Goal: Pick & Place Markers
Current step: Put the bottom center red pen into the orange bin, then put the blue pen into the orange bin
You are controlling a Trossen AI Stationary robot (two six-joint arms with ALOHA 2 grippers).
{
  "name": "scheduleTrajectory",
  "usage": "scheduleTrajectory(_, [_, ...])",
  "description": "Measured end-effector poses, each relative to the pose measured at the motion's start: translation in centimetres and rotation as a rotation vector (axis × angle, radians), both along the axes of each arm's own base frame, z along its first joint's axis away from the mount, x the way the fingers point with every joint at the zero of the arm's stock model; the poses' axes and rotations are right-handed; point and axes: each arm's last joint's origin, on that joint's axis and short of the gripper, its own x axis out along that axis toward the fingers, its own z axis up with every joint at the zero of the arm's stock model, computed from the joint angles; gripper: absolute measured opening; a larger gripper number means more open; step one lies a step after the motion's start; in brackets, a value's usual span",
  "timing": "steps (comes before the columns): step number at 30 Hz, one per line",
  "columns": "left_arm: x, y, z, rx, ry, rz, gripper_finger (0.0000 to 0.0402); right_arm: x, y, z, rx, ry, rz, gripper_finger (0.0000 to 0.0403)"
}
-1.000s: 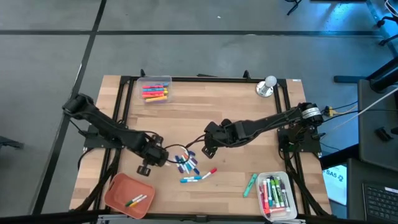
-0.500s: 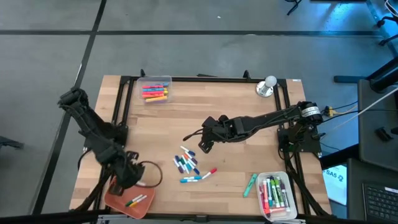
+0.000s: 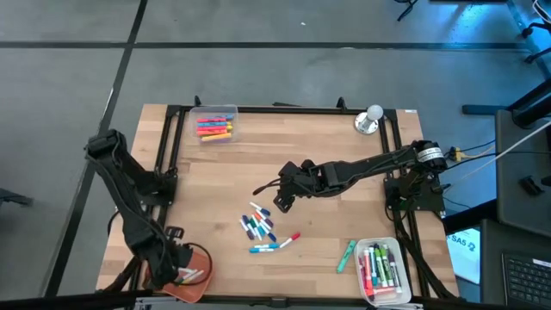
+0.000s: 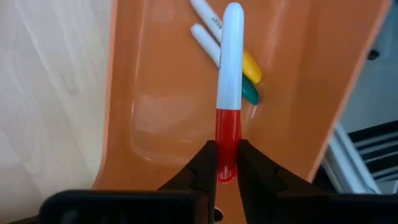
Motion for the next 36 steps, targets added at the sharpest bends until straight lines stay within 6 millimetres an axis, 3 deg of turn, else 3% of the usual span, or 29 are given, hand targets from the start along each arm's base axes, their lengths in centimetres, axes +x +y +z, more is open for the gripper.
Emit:
scheduleTrajectory(6, [0.2, -0.4, -0.9, 0.03, 0.01, -0.013, 0.006, 0.0, 0.2, 0.0, 0.022, 0.001, 0.011, 0.0247])
scheduleTrajectory(17, [0.5, 0.1, -0.8, 0.052, -0.021, -0.101, 0.017, 0.0, 0.4, -0.1, 0.079, 0.006, 0.031, 0.0247])
scheduleTrajectory(22, [1.3, 2.1, 0.3, 0.089, -0.064, -0.095, 0.019, 0.0, 0.4, -0.1, 0.081, 0.005, 0.027, 0.0247])
scheduleTrajectory(31, [2.9, 7.9, 4.1, 0.226, -0.353, -0.015, 0.0178, -0.2, 0.4, -0.1, 0.078, 0.02, 0.023, 0.0247])
scheduleTrajectory(36, [5.1, 10.7, 4.3, 0.336, -0.419, -0.088, 0.0171, -0.5, 0.4, -0.3, 0.083, 0.049, -0.007, 0.0247])
